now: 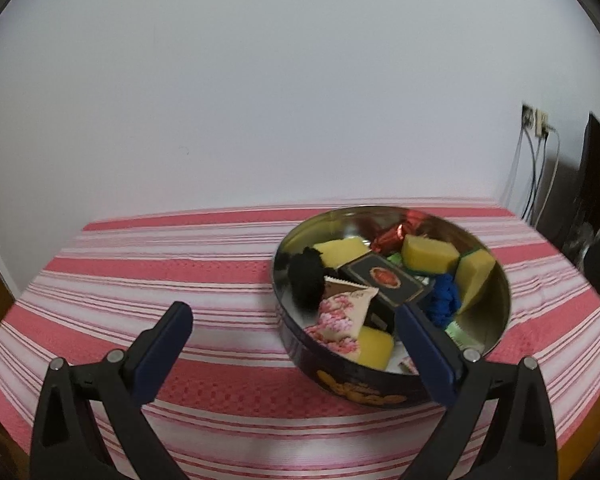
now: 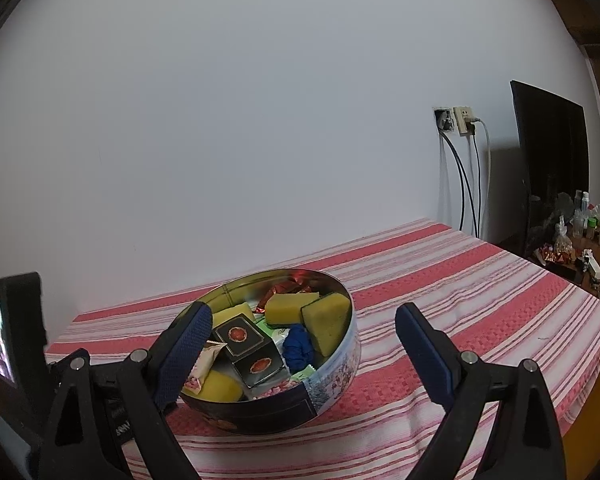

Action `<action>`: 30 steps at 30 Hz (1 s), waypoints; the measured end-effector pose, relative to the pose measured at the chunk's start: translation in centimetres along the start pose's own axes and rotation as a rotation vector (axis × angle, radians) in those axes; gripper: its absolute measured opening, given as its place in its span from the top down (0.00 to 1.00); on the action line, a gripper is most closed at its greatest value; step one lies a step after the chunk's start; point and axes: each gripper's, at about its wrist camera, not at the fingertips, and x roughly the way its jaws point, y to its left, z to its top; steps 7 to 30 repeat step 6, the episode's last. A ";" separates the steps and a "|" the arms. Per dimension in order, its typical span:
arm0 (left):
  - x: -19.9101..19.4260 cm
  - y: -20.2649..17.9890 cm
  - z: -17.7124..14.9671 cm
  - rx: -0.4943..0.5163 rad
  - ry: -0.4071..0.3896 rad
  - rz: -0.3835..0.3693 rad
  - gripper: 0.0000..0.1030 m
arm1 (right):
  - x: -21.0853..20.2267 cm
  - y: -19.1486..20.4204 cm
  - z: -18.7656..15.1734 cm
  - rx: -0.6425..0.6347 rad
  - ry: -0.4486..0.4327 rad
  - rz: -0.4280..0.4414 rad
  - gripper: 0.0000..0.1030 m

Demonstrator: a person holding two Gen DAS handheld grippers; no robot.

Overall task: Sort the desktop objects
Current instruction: 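Move both open grippers back from the filled tin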

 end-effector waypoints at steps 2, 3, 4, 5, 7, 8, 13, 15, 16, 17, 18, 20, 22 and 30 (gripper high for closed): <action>0.0 0.3 0.0 -0.029 0.008 -0.026 0.00 | 0.1 -0.4 0.0 0.007 0.005 -0.003 0.08; 0.0 0.4 0.0 -0.040 0.003 -0.032 0.00 | 0.1 -0.5 0.0 0.011 0.004 -0.005 0.08; -0.1 0.4 0.0 -0.038 -0.004 -0.029 0.00 | 0.1 -0.7 0.0 0.015 0.003 -0.006 0.08; -0.1 0.3 0.0 -0.029 -0.008 -0.016 0.00 | 0.2 -0.8 0.0 0.016 0.003 -0.007 0.08; -0.1 0.1 0.0 -0.017 -0.008 0.004 0.00 | 0.2 -0.9 0.1 0.017 0.003 -0.011 0.08; -0.1 0.1 0.0 -0.017 -0.008 0.004 0.00 | 0.2 -0.9 0.1 0.017 0.003 -0.011 0.08; -0.1 0.1 0.0 -0.017 -0.008 0.004 0.00 | 0.2 -0.9 0.1 0.017 0.003 -0.011 0.08; -0.1 0.1 0.0 -0.017 -0.008 0.004 0.00 | 0.2 -0.9 0.1 0.017 0.003 -0.011 0.08; -0.1 0.1 0.0 -0.017 -0.008 0.004 0.00 | 0.2 -0.9 0.1 0.017 0.003 -0.011 0.08; -0.1 0.1 0.0 -0.017 -0.008 0.004 0.00 | 0.2 -0.9 0.1 0.017 0.003 -0.011 0.08; -0.1 0.1 0.0 -0.017 -0.008 0.004 0.00 | 0.2 -0.9 0.1 0.017 0.003 -0.011 0.08; -0.1 0.1 0.0 -0.017 -0.008 0.004 0.00 | 0.2 -0.9 0.1 0.017 0.003 -0.011 0.08; -0.1 0.1 0.0 -0.017 -0.008 0.004 0.00 | 0.2 -0.9 0.1 0.017 0.003 -0.011 0.08; -0.1 0.1 0.0 -0.017 -0.008 0.004 0.00 | 0.2 -0.9 0.1 0.017 0.003 -0.011 0.08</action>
